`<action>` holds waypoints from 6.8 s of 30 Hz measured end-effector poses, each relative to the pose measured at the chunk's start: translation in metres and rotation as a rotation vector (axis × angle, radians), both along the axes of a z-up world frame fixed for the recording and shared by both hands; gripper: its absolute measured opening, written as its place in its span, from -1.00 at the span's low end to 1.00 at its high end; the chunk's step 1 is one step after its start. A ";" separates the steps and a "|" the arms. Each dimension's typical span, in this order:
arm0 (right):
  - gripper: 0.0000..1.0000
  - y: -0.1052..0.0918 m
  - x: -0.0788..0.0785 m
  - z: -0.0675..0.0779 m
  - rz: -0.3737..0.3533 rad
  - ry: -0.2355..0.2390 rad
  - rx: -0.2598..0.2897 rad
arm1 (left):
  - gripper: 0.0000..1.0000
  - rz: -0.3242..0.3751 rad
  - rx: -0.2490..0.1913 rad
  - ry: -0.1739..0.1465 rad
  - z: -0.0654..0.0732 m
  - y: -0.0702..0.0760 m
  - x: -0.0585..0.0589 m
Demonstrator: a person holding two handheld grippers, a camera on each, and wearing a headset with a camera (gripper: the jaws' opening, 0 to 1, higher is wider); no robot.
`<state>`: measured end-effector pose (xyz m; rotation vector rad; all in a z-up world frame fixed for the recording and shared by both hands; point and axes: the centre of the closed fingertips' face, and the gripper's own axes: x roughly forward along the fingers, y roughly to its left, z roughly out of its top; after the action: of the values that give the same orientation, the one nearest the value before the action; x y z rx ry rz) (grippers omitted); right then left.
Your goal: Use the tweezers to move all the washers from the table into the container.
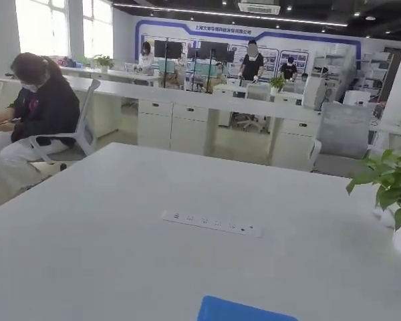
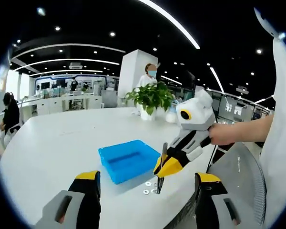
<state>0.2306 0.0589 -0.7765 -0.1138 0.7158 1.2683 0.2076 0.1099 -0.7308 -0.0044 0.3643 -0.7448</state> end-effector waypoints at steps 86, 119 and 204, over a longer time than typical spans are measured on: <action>-0.93 -0.042 0.103 0.038 -0.264 -0.157 -0.061 | 0.89 0.183 -0.149 -0.101 0.012 0.009 0.023; -0.93 -0.028 0.034 -0.035 -0.232 0.052 -0.087 | 0.86 0.171 -0.134 -0.074 0.005 0.008 0.022; -0.93 -0.036 0.145 -0.030 -0.289 0.012 -0.169 | 0.91 0.165 -0.160 -0.088 0.010 0.005 0.021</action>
<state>0.3753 0.0230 -0.8064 -0.1356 0.8183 0.9335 0.2287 0.1147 -0.7213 -0.1507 0.2163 -0.6067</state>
